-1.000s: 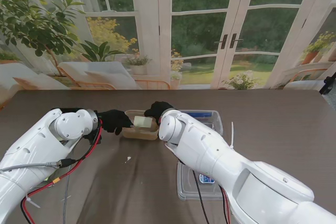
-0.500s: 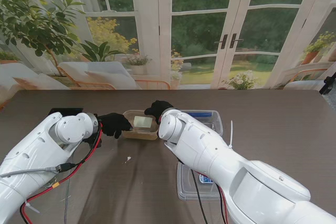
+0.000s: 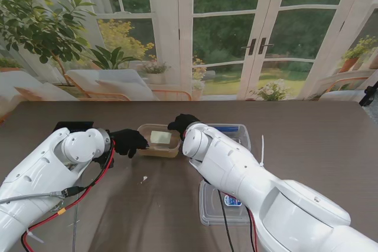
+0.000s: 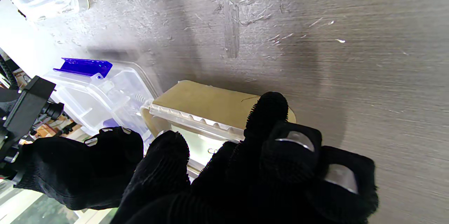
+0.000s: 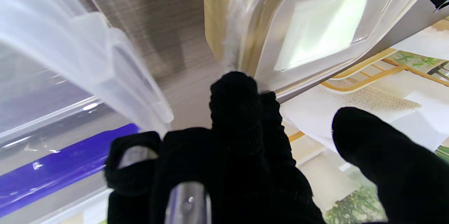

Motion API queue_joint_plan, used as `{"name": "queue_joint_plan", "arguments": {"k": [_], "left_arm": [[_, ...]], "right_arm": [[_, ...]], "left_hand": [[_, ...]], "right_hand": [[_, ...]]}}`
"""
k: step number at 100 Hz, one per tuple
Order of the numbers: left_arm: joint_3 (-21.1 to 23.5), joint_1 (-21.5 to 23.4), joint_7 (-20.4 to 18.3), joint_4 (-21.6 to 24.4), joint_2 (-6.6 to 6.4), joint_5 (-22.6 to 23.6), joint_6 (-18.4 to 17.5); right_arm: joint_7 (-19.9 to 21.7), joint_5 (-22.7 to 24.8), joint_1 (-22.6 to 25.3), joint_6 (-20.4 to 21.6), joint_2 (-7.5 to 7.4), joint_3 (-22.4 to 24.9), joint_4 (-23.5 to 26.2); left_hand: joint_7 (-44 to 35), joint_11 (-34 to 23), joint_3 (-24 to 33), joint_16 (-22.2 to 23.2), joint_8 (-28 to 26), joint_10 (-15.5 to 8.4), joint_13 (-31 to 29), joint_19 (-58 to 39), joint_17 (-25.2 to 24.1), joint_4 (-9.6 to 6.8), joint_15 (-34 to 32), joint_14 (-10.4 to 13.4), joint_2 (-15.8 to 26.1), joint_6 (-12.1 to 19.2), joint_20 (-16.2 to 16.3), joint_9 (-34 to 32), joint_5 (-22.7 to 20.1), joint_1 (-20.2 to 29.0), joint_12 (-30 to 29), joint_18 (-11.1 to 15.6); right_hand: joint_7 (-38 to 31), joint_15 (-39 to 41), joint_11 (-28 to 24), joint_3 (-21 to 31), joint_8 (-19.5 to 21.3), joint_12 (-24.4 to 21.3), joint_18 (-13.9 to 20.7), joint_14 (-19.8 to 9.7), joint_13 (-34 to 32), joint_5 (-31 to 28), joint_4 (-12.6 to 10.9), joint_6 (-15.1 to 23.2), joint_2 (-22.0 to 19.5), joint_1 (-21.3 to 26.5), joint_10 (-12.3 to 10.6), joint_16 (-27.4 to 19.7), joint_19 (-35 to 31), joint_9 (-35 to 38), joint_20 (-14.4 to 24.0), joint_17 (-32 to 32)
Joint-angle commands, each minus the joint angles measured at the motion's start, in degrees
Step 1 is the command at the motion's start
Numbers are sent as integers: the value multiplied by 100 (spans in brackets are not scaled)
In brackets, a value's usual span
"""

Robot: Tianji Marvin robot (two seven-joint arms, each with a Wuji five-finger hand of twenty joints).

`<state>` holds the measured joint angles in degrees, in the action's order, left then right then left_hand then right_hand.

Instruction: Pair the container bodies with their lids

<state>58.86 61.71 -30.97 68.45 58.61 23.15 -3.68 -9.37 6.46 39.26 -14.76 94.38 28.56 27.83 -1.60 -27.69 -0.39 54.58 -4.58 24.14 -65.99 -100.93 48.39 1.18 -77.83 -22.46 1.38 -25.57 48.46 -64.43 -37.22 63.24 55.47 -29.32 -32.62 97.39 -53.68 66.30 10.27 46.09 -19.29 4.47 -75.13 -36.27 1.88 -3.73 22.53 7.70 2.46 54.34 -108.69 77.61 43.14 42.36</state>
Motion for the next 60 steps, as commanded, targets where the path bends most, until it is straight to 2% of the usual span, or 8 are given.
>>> {"name": "queue_joint_plan", "arguments": {"k": [1,14,60], "left_arm": [[-3,85,-159,-7,-13,19,53],[21,134,-178,48,-20,41,112],[166,343,-209,268,-46,145,276]], "right_arm": [[125,10,41,4,0,-1,-82],[157,5,49,3,-8,1,-89],[198,-31,213,-138,-260,14,404]], "left_hand": [[-482,-130,-16,37,-211,281,94,-204,-46,-92,32,-256,310,-12,96,17,-196,-35,101,95],[-480,-133,-15,38,-210,280,94,-202,-48,-92,32,-255,314,-7,99,16,-193,-34,102,95],[-476,-121,-15,29,-208,293,138,-148,-122,-92,80,-278,308,-21,104,26,-186,-28,96,85]], "right_hand": [[26,132,16,-131,29,-78,-156,-107,9,52,49,-365,-57,-90,458,-10,-440,355,-110,2485],[30,121,17,-133,26,-81,-156,-121,8,46,51,-371,-60,-89,458,-14,-440,355,-110,2485],[33,97,27,-125,23,-88,-156,-98,9,16,50,-395,-56,-79,468,-30,-439,345,-109,2485]]}}
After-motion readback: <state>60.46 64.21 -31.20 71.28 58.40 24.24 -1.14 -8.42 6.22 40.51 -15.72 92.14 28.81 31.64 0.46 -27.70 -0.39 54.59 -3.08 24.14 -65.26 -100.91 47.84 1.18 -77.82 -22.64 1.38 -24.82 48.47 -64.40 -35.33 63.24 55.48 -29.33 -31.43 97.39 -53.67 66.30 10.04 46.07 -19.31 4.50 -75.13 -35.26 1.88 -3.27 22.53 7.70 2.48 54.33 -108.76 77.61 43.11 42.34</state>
